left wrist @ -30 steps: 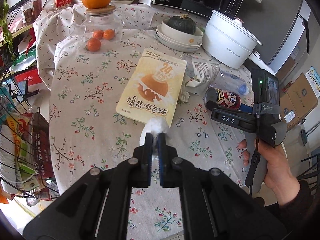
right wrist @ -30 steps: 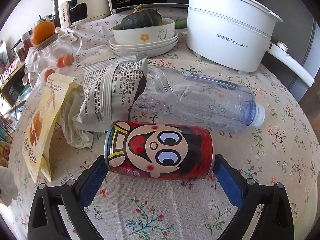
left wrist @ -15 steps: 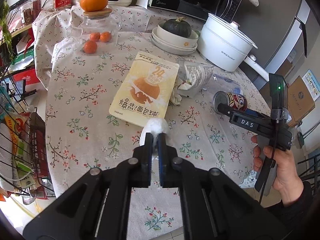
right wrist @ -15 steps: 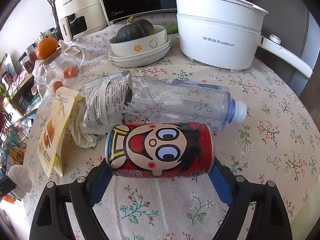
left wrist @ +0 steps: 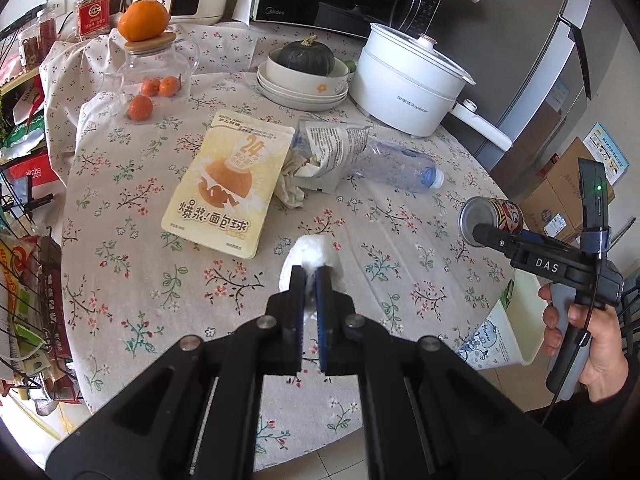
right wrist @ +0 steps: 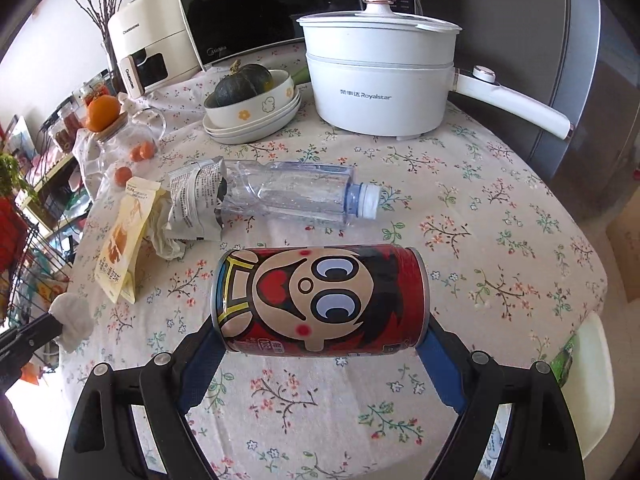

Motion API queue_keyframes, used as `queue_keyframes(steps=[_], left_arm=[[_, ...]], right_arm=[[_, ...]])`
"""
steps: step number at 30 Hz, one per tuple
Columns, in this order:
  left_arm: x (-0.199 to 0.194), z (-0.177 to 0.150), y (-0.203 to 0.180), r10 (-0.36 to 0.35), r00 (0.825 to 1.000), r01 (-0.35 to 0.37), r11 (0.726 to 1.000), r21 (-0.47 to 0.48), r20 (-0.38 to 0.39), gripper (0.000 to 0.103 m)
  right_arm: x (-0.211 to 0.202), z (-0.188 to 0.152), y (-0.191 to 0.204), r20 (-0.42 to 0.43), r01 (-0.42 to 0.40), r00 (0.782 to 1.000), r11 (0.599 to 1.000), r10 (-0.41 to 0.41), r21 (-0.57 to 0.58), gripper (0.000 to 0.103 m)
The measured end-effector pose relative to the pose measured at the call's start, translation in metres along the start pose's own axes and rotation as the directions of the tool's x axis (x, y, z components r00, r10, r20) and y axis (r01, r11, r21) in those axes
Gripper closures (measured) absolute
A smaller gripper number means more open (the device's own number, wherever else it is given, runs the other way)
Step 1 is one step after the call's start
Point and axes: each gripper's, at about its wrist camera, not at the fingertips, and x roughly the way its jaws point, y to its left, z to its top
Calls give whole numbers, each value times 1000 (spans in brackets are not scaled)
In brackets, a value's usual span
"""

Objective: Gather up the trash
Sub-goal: 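Carry the tissue and can over the white bin and open both grippers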

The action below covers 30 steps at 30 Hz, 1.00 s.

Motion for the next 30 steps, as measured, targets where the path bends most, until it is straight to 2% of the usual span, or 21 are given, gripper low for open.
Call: queue_keyframes(steps=[10,17,30], left_arm=[[8,-2,-54,-67,998,66,996,52,4,97],[20,-7,-93,-104,994,106,989,103,-19,97],[42,-21,-177,-185,980,197,957,214,-73,97]], right_arm=[[-44,-19,-59,11,33,999,998,-33,50,13],[-71,-38,-102,10,72,997,993,-73,93,13],[-103,-86,-203,-34,135,991,959,-130,248,13]])
